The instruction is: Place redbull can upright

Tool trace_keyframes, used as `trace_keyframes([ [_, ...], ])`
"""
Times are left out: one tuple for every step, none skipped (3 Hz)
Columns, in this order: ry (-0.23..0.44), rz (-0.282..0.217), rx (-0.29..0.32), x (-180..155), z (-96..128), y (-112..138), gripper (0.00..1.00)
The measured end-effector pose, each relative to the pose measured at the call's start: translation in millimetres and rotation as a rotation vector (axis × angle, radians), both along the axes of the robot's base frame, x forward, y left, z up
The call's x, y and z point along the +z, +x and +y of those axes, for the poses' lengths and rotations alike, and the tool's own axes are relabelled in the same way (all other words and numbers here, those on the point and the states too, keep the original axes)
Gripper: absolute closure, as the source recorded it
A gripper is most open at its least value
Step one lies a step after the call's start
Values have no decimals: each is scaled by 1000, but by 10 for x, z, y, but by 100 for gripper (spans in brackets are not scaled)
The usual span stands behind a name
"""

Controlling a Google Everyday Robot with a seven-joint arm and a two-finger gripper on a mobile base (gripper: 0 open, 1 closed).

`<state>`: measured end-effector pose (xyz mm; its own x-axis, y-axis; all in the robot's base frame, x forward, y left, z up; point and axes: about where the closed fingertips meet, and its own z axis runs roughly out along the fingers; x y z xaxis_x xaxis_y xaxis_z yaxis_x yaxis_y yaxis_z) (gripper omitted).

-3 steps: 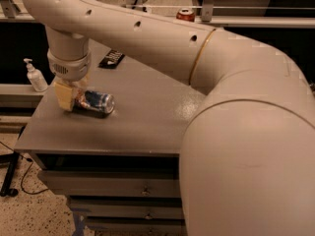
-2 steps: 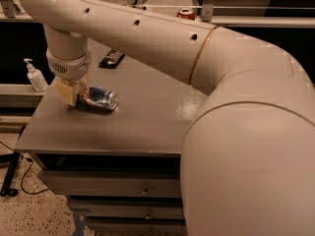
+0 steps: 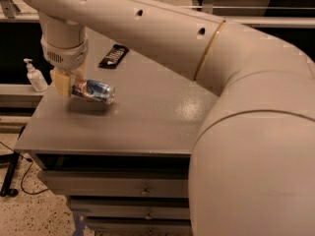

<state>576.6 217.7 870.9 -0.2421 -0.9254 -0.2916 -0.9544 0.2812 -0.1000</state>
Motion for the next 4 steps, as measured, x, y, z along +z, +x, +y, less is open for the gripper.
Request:
trace_keyframes([
  [98,-87,28,436,-54,120,100],
  [258,-163,70,845,-227,351,100],
  [470,-214,118,1080,-475,537,100],
  [669,-249,143,1108,-710,646,100],
])
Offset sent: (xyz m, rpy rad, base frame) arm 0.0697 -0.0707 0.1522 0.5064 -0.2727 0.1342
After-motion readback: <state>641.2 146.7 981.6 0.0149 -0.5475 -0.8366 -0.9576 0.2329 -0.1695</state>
